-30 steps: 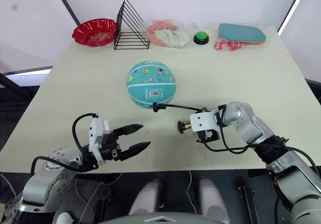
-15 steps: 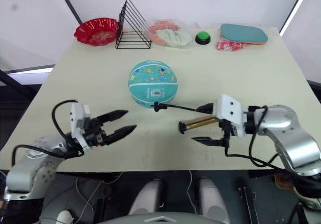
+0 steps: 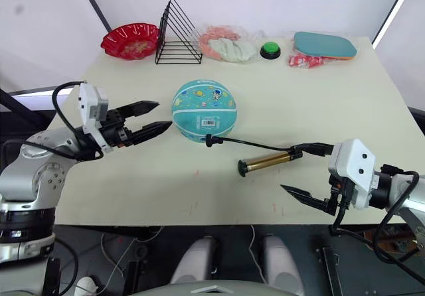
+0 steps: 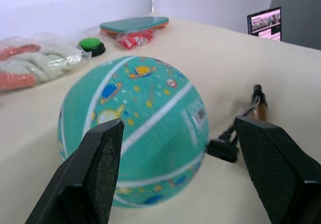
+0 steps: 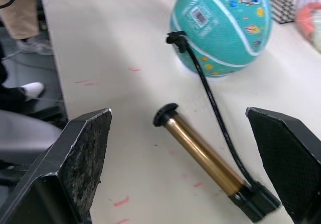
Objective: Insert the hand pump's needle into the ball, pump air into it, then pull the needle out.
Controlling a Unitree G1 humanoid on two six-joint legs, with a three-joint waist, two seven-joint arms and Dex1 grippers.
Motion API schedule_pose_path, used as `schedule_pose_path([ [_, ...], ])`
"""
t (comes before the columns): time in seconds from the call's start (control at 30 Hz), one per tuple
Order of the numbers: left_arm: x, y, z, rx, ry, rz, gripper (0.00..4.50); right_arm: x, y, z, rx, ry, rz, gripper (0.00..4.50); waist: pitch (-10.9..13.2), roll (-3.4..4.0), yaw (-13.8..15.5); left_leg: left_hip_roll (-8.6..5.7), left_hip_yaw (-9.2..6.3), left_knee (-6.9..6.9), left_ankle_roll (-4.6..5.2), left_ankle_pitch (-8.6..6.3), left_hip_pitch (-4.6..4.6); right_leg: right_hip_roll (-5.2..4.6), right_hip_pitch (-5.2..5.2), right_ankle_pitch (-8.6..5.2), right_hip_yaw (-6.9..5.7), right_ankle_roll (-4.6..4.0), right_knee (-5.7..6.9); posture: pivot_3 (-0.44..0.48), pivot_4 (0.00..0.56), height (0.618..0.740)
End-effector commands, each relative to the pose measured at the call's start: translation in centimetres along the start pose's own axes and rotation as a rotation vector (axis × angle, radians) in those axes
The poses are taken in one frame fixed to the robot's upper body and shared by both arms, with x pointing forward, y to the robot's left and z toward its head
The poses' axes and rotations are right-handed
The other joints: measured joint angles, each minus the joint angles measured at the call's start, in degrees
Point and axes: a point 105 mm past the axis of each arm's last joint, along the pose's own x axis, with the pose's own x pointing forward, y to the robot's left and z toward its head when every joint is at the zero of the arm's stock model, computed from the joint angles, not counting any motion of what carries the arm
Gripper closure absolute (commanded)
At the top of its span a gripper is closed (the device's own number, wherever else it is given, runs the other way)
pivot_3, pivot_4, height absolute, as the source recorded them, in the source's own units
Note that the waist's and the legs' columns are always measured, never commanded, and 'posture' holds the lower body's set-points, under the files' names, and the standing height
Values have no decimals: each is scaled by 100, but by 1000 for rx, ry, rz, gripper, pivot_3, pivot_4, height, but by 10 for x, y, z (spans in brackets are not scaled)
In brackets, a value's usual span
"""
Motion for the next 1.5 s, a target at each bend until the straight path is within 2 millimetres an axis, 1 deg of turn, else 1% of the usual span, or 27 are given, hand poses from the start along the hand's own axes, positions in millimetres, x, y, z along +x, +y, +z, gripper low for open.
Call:
schedule_pose_path([
  [0.03, 13, 11, 6, 55, 16, 20, 814, -1, 2, 10, -71, -28, -35, 13, 1, -1, 21, -1, -3, 0, 0, 0, -1, 2, 0, 0, -2, 0, 0, 0, 150, 740],
  [0.07, 15, 12, 6, 60, 20, 20, 814, -1, 2, 10, -73, -27, -38, 13, 1, -1, 24, -2, -4, 0, 0, 0, -1, 2, 0, 0, -2, 0, 0, 0, 150, 740],
  [0.2, 37, 16, 6, 84, 31, 16, 814, 3, 4, 7, -70, -30, -47, 13, 1, -2, 30, -6, -3, 1, 0, 0, -4, -2, 1, 0, 0, 1, 0, 0, 150, 740],
  [0.43, 58, 20, 10, 118, 13, 0, 814, 14, 2, 5, -78, -45, -37, 13, 1, -4, 4, -12, -4, 5, 0, 1, -6, -6, 1, 3, 5, 8, 2, 0, 150, 740],
  [0.53, 70, 17, -6, 152, 84, -25, 814, 27, 2, 6, -85, -66, -6, 13, 1, -4, 19, -13, -8, 5, 0, 1, -5, -4, 3, 3, 2, 7, 4, 0, 150, 740],
  [0.67, 75, 18, -17, 152, 124, -31, 814, 43, -3, 7, -110, -73, 0, 13, -1, -5, 26, -16, -9, 12, 1, 2, -4, -6, 7, 5, 4, 12, 5, 0, 150, 740],
  [0.77, 77, 17, -21, 144, 128, -34, 814, 65, -5, 4, -165, -57, 18, 13, -2, -7, 30, -20, -10, 15, 1, 2, -2, -10, 10, 7, 3, 12, 5, 0, 150, 740],
  [0.83, 79, 14, -22, 135, 129, -44, 814, 88, -8, 3, -242, -53, 31, 13, -3, -6, 26, -22, -10, 21, 1, 3, -3, -13, 11, 10, 3, 17, 7, 0, 150, 740],
  [0.93, 81, 13, -23, 119, 133, -43, 814, 118, -17, 6, -285, -62, 9, 13, -3, -4, 30, -23, -10, 41, 1, 3, -3, -12, 13, 13, 3, 24, 15, 0, 150, 740],
  [1.0, 82, 12, -22, 102, 131, -38, 814, 135, -21, 5, -369, -47, -6, 13, -3, -4, 58, -24, -11, 55, 1, 3, -8, -13, 14, 16, 2, 26, 19, 0, 150, 740],
  [1.07, 85, 14, -21, 78, 134, -20, 814, 155, -20, 6, -460, -52, -11, 13, -4, -6, 55, -29, -15, 68, 1, 3, -15, -21, 18, 24, -1, 16, 20, 0, 150, 740],
  [1.2, 89, 15, -19, 51, 144, -3, 814, 175, -16, 5, -557, -79, -7, 13, -4, -6, 52, -37, -11, 83, 1, 3, -22, -35, 20, 31, -1, 26, 19, 0, 150, 740],
  [1.3, 90, 16, -19, 41, 154, 6, 814, 193, -13, 0, -626, -85, 1, 13, -4, -6, 35, -38, -8, 92, 1, 3, -17, -37, 24, 36, 1, 33, 24, 0, 150, 740],
  [1.33, 91, 16, -18, 37, 153, 7, 814, 196, -14, -3, -641, -81, -2, 257, -4, -6, 35, -38, -8, 94, 1, 3, -15, -37, 25, 36, 1, 34, 28, 0, 150, 740],
  [1.4, 91, 17, -18, 34, 154, 9, 814, 201, -17, -7, -661, -79, -11, 885, -4, -6, 43, -39, -10, 97, 0, 4, -10, -36, 25, 36, 1, 33, 43, 0, 150, 740],
  [1.43, 91, 17, -18, 34, 155, 10, 814, 202, -19, -7, -671, -81, -26, 1236, -4, -6, 46, -40, -11, 98, -1, 5, -10, -36, 25, 36, 1, 32, 47, 0, 150, 740],
  [1.47, 91, 18, -17, 34, 153, 11, 814, 204, -23, -8, -689, -79, -52, 1748, -4, -6, 45, -41, -12, 100, -1, 5, -10, -36, 25, 35, 1, 32, 51, 0, 150, 740],
  [1.5, 92, 18, -16, 35, 149, 12, 814, 206, -25, -10, -708, -74, -60, 1748, -4, -6, 41, -41, -12, 101, -1, 5, -9, -36, 25, 35, 2, 31, 54, 0, 150, 740],
])
